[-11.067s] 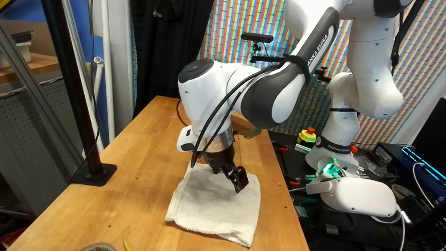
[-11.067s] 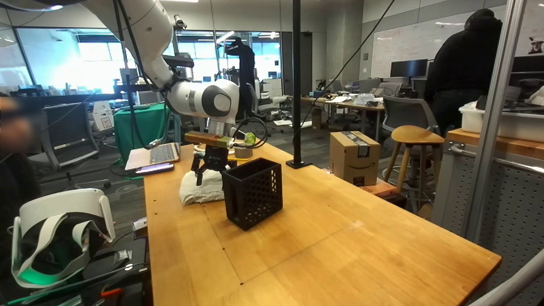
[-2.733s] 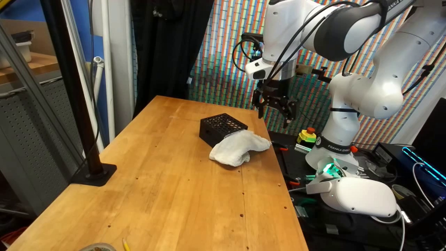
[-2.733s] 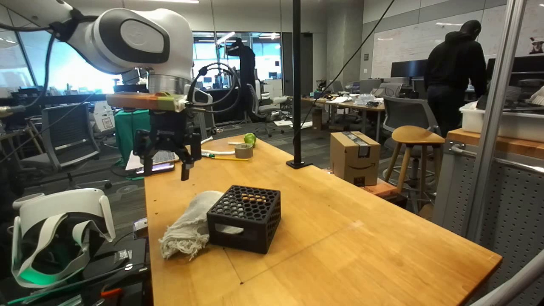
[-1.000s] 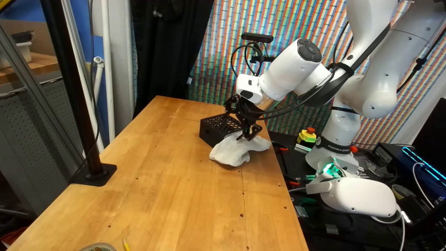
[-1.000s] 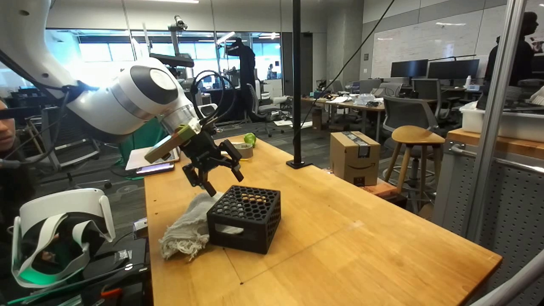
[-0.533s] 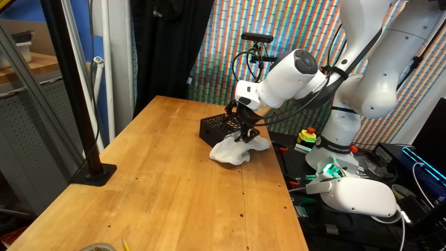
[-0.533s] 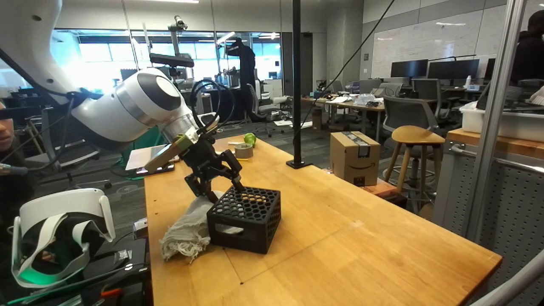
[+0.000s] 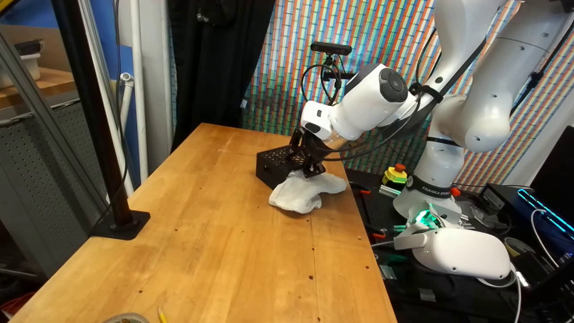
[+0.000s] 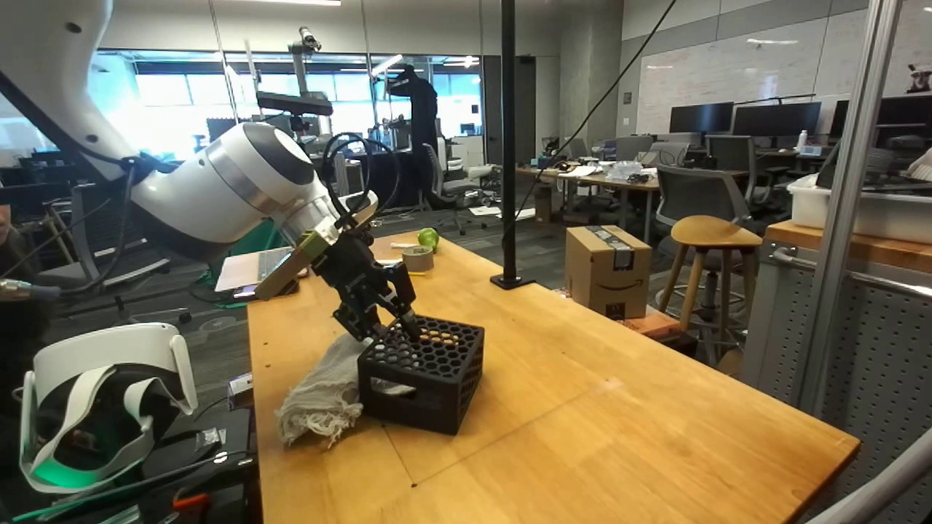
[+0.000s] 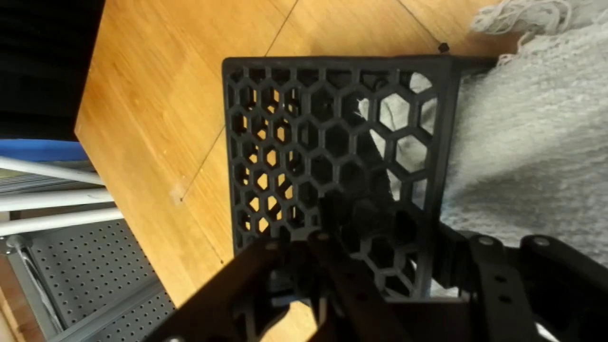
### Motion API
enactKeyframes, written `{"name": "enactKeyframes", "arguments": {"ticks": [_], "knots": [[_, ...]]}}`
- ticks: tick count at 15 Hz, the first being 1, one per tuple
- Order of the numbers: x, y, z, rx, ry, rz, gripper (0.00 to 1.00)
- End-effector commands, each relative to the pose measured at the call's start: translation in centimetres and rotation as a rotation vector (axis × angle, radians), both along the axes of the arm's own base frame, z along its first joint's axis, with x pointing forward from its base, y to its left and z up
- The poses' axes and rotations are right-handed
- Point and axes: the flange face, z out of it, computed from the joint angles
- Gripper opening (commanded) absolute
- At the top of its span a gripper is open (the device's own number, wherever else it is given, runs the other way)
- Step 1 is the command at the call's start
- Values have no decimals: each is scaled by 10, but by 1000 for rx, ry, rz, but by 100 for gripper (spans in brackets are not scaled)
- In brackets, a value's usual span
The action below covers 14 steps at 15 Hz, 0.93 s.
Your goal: Pick up the white towel from from the table and put it in the small black basket.
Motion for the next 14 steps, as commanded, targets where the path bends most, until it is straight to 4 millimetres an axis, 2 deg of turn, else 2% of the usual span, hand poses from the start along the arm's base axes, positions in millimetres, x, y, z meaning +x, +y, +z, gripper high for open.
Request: {"name": "enactKeyframes", "arguments": {"ticks": [1,3,6,8,11,14], "knots": [[2,1,9,3,-40,-12,9],[5,0,20,-3,-48,-13,5],[11,1,35,9,-19,-7,9],[21,7,44,11,40,-6,8],[44,24,61,-14,151,-27,4],[62,40,63,-62,243,-40,6]]}}
